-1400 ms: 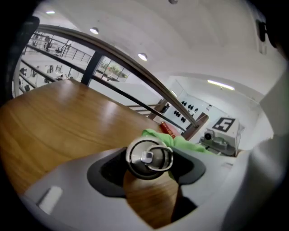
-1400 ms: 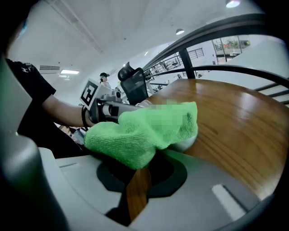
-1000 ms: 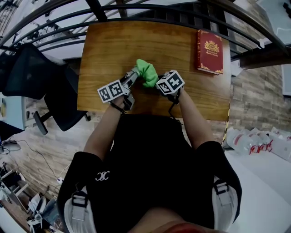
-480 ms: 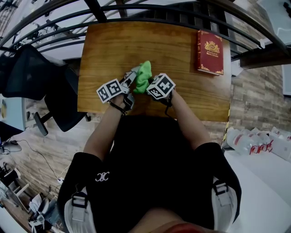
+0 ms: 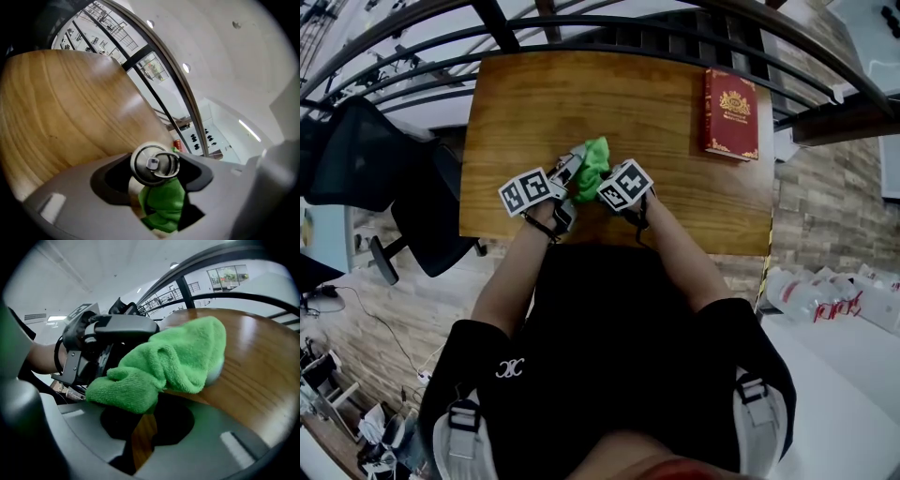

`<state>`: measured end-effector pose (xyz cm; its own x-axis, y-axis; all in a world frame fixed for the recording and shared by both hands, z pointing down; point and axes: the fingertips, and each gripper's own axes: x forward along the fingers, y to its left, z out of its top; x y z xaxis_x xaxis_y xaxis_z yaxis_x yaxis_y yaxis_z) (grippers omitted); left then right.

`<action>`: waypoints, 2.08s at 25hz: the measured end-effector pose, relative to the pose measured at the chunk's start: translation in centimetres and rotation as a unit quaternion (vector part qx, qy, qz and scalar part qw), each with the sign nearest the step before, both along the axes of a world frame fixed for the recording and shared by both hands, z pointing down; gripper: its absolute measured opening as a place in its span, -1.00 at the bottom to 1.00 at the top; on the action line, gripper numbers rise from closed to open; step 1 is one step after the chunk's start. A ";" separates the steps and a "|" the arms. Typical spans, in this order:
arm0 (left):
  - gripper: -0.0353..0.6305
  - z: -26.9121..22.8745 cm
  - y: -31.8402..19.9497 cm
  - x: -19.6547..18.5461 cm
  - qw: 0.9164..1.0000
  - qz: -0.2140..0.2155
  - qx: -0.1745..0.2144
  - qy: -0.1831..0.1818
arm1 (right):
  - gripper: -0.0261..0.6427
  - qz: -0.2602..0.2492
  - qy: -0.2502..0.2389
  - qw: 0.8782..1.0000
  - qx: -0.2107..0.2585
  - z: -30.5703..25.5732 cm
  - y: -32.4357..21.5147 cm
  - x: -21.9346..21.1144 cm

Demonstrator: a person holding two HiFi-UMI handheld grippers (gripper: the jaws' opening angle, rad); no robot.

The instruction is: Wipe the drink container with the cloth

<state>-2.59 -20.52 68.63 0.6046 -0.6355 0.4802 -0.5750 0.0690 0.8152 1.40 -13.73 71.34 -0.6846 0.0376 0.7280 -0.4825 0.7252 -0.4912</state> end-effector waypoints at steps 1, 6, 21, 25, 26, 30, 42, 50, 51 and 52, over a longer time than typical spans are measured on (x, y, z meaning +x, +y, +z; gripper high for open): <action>0.08 0.0 0.0 0.1 1.000 0.004 0.000 -0.003 | -0.77 0.008 0.007 1.000 -0.005 0.4 -0.1 0.5; 0.08 -0.4 0.0 0.1 1.000 0.020 0.007 -0.022 | -0.77 0.054 0.050 0.997 -0.012 2.0 -0.9 3.0; 0.08 -1.4 -0.3 0.4 0.977 0.118 0.063 -0.165 | -0.77 0.217 0.067 0.971 0.073 0.1 -7.1 9.2; 0.08 -2.1 -0.6 2.0 0.945 0.188 0.112 -0.243 | -0.77 0.256 0.039 0.959 0.110 -2.4 -9.1 9.8; 0.08 -2.1 -0.5 2.5 0.937 0.204 0.121 -0.258 | -0.77 0.260 0.030 0.957 0.121 -3.2 -9.4 9.8; 0.08 -2.3 -0.3 3.9 0.903 0.255 0.150 -0.310 | -0.77 0.269 0.001 0.948 0.169 -6.7 -9.9 10.3; 0.08 -3.7 -0.7 8.0 0.816 0.360 0.210 -0.401 | -0.77 0.366 -0.053 0.872 0.320 -17.6 -8.9 16.1; 0.08 -3.9 -1.9 9.9 0.803 0.375 0.219 -0.409 | -0.77 0.415 -0.059 0.826 0.378 -21.9 -7.0 19.8; 0.08 -3.9 -2.0 10.1 0.799 0.376 0.226 -0.411 | -0.77 0.416 -0.059 0.824 0.380 -22.1 -6.8 20.0; 0.08 -3.9 -2.2 10.3 0.795 0.378 0.232 -0.414 | -0.77 0.418 -0.059 0.823 0.381 -22.2 -6.6 20.1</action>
<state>7.75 -22.69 64.74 0.4971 -0.4654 0.7323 -0.6625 -0.7486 -0.0261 21.50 -20.36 49.16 -0.3077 -0.9184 0.2489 -0.9504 0.2838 -0.1275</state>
